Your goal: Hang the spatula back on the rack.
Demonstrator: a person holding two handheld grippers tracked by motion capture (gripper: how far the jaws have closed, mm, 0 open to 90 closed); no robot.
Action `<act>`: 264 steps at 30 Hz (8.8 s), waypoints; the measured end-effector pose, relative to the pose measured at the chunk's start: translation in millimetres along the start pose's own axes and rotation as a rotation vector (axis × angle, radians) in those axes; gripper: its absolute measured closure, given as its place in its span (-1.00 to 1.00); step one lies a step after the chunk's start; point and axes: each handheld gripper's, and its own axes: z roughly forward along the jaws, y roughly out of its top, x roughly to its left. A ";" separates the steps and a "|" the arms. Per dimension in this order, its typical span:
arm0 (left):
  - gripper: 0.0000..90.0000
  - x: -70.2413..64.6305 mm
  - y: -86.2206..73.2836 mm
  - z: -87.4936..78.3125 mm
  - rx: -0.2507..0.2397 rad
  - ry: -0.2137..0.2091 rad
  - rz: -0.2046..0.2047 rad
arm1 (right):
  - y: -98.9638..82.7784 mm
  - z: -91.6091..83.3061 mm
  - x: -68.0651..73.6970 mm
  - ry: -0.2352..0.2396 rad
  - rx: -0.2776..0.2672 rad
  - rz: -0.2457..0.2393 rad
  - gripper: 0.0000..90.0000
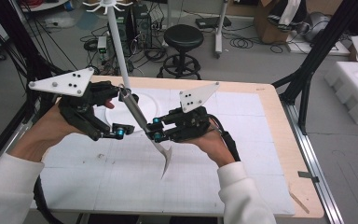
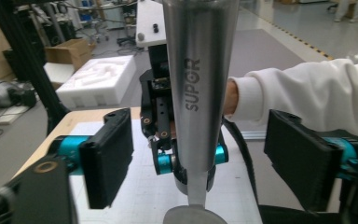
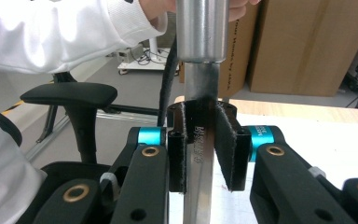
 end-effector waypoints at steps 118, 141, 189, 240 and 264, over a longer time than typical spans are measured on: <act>0.53 69.5 37.4 -62.6 0.233 0.635 -0.268 | -125.3 -92.6 63.6 -0.655 0.024 0.258 -0.99; 0.53 99.6 45.8 -58.2 0.265 0.731 -0.314 | -130.7 -98.5 65.3 -0.659 0.006 0.268 -1.00; 0.53 128.4 55.8 -49.0 0.309 0.810 -0.381 | -136.3 -106.1 63.9 -0.651 -0.018 0.280 -0.99; -0.96 -12.3 -124.1 -83.8 0.094 0.567 -0.186 | -140.0 -125.8 77.1 -0.756 -0.048 0.282 -0.99; -0.96 -47.9 -206.8 -87.8 0.026 0.595 -0.259 | -155.8 -124.9 81.5 -0.798 -0.030 0.294 -0.99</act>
